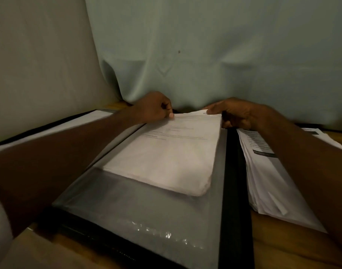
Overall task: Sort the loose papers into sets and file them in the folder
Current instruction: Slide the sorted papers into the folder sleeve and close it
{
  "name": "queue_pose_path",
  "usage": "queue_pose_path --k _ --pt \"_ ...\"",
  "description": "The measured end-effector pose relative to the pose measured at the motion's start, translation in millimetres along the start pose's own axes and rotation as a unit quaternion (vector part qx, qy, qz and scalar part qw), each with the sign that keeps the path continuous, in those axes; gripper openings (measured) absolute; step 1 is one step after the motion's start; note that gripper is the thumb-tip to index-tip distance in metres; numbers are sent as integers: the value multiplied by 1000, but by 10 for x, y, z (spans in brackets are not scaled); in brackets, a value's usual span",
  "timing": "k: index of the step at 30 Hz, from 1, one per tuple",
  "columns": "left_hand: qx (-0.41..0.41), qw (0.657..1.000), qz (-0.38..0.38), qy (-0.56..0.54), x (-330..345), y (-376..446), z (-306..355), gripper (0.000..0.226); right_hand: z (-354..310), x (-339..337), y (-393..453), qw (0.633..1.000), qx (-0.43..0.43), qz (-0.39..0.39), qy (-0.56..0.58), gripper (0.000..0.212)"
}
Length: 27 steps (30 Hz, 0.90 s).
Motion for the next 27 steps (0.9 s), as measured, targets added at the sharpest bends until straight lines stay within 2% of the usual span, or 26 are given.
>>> queue_pose_path --k 7,11,13,15,17,19,21,24,27 --pt "-26 1000 5 -14 -13 -38 20 7 -146 256 -155 993 -2 -55 -102 17" --pt "-36 999 9 -18 -23 -72 44 6 -252 387 -195 985 40 -48 -160 45" --pt "-40 999 7 -12 -19 -86 73 8 -280 428 -202 982 51 -61 -171 51" --pt "-47 999 9 15 8 -121 86 13 -302 448 -207 985 51 -68 -147 44" --pt "-60 997 17 55 41 -218 115 12 -320 406 -208 989 50 -35 -134 51" --pt "-69 992 33 98 54 -343 188 27 -310 381 -245 991 48 6 -128 52" --pt "-74 988 58 121 38 -508 324 42 -294 418 -358 994 31 28 -100 38" --pt "-66 990 72 98 14 -771 600 51 -334 531 -610 999 10 32 4 18" --pt "-50 996 59 44 62 -1055 972 56 -295 794 -898 994 51 35 89 24"
Point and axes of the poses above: each hand's wrist, its own y-axis towards the middle knuckle, its own x-axis out of the palm, z = x × y, the point moved 5 cm from there along y, towards the middle knuckle, and after that the axes turned 13 degrees about -z, right-handed, at the moved point
